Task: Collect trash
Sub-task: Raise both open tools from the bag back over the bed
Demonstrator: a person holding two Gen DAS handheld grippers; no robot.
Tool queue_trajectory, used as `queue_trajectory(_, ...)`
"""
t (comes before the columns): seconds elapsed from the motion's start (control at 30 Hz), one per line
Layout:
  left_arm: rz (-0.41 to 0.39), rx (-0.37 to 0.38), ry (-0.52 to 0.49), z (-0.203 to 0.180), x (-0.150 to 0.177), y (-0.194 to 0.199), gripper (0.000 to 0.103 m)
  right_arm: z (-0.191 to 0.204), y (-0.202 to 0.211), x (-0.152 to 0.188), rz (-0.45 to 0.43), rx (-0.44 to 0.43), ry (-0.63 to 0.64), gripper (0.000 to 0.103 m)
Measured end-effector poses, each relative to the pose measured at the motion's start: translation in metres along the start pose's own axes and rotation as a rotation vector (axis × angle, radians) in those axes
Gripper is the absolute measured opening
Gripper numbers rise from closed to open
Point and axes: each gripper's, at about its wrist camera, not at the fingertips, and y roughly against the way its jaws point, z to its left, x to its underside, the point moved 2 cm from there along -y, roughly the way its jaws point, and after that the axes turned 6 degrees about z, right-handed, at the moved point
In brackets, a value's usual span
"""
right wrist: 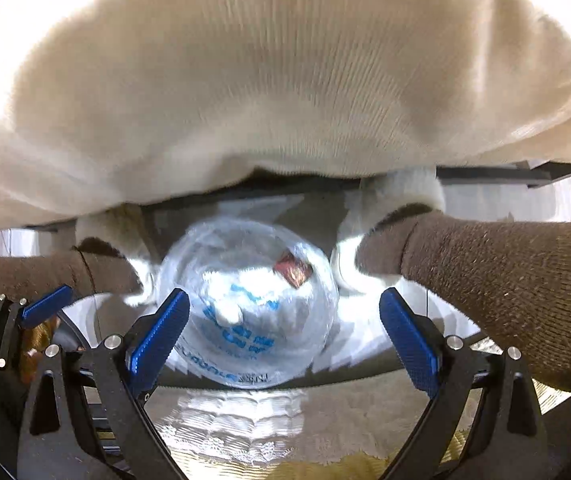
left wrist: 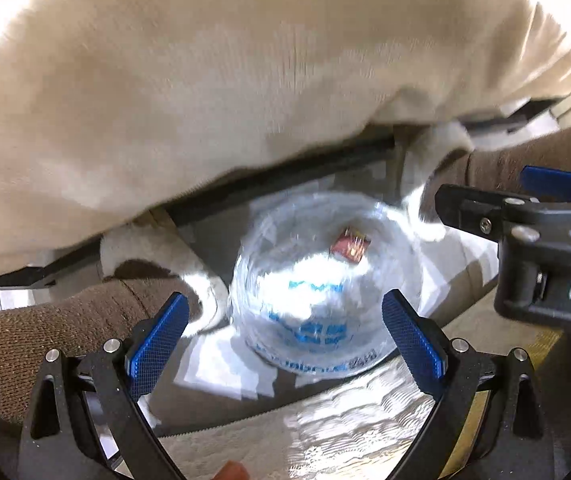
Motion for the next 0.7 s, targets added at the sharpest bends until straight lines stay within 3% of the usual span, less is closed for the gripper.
queue_trajectory(0.33,-0.245,0.030,0.057,0.012,-0.007,0.052,0.095,-0.005,0.055,-0.001,-0.264,-0.116,0.026,0.095)
queue_trajectory(0.5,-0.335,0.002,0.040,0.014,-0.015,0.076,0.095,-0.002,0.087,-0.012,-0.399,-0.057,0.082,0.095)
queue_trajectory(0.7,-0.420,0.019,-0.001,0.011,-0.032,0.104,0.095,0.007,0.119,-0.031,-0.507,-0.066,0.152,0.095)
